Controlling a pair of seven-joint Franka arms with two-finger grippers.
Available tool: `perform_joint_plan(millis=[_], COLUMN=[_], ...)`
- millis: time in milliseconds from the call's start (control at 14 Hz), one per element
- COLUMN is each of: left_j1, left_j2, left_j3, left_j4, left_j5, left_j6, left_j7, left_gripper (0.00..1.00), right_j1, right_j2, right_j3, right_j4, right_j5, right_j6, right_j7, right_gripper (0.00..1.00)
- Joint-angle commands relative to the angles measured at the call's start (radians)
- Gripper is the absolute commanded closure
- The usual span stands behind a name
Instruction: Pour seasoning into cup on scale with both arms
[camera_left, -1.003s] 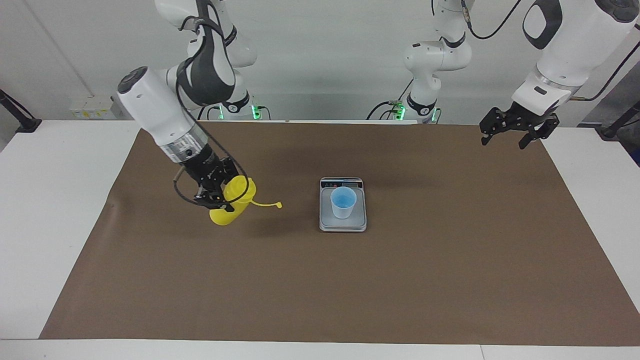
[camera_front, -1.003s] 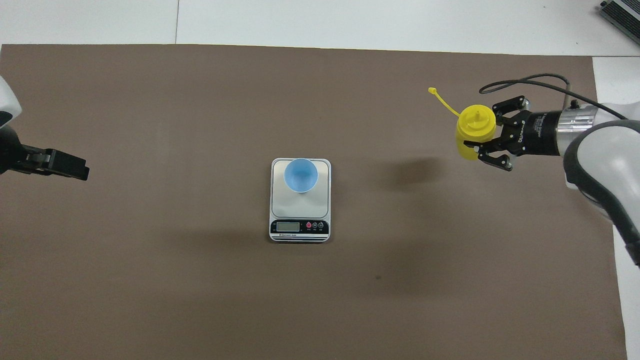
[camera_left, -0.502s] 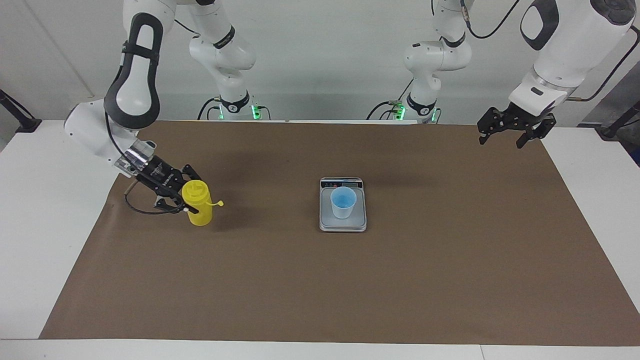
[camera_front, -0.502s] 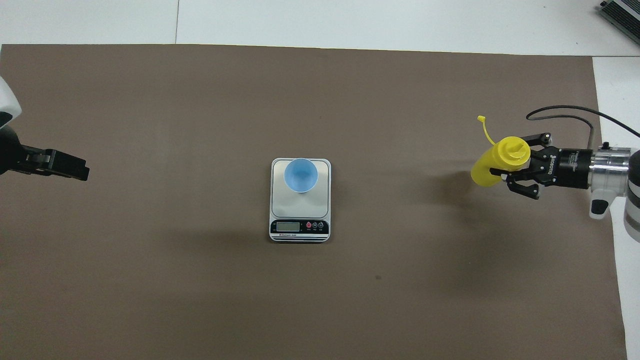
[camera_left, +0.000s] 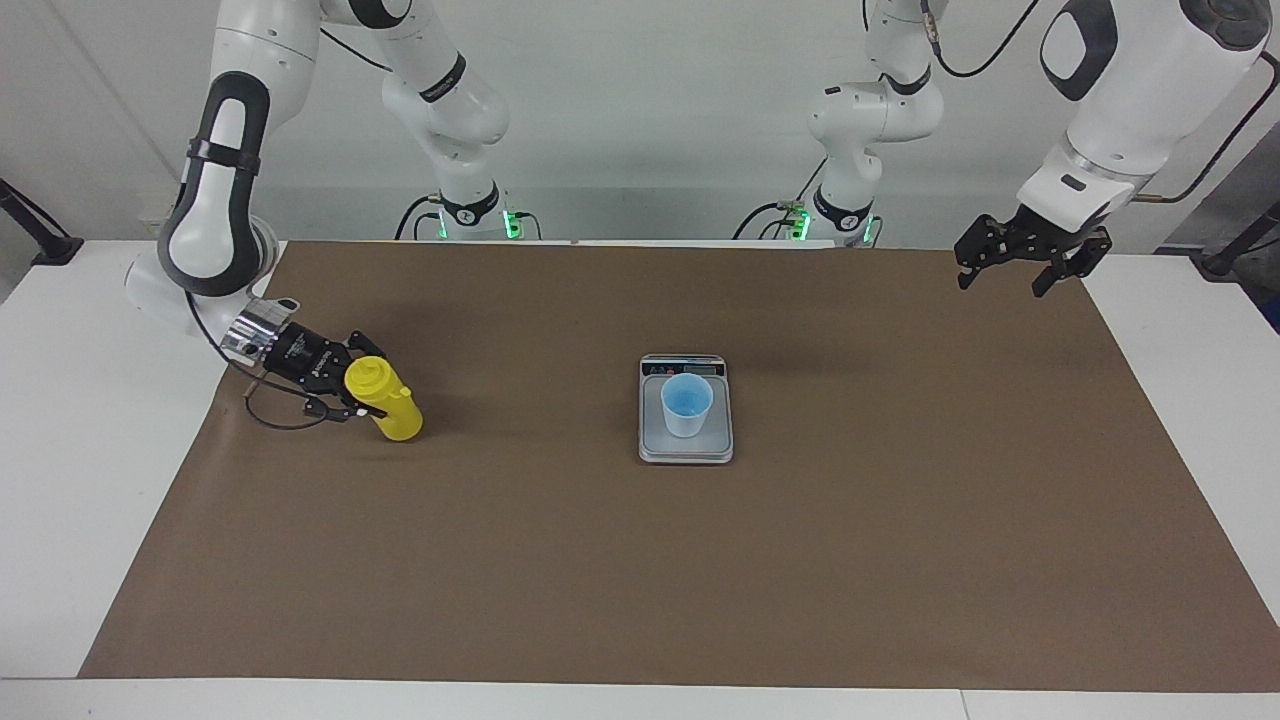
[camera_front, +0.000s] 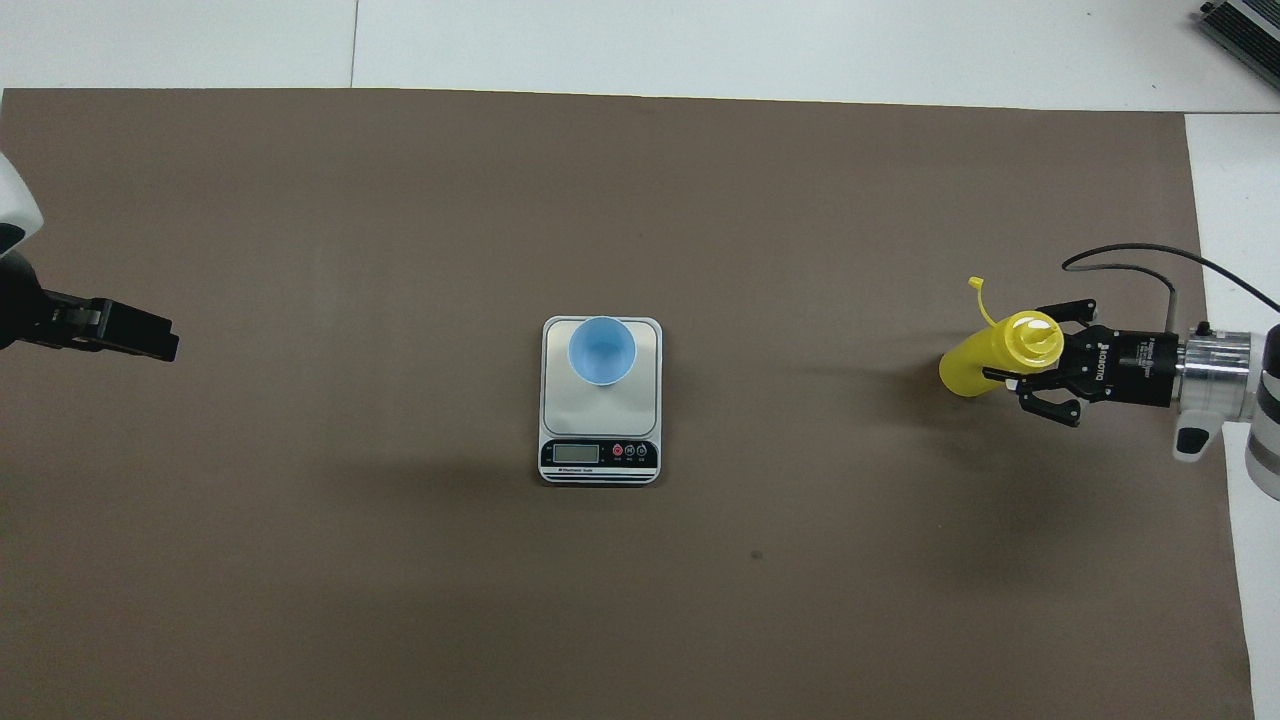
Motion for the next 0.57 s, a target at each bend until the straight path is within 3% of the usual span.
perform_joint_plan(millis=[0,358,502], left_j1=[-0.001,-0.001,-0.003], left_j2=[-0.034,-0.034,-0.034], left_j3=[-0.001,-0.001,-0.001], left_j4=[-0.041,-0.043,-0.043], left_j5=[0.015,0.015,0.015], left_j6=[0.025,0.027,0.027], left_j7=[0.006,0.006,0.006], left_gripper=[0.0,0.0,0.0], right_j1=[0.0,-0.007,-0.007], right_j2=[-0.02,-0.038,-0.051], right_j3=[0.011,0.0,0.0], right_j4=[-0.02,-0.008,0.021], right_j5=[0.006,-0.058,-0.161], right_j6=[0.02,0.023,0.057], right_j7=[-0.061,-0.138,-0.148], right_gripper=[0.03,0.0,0.0])
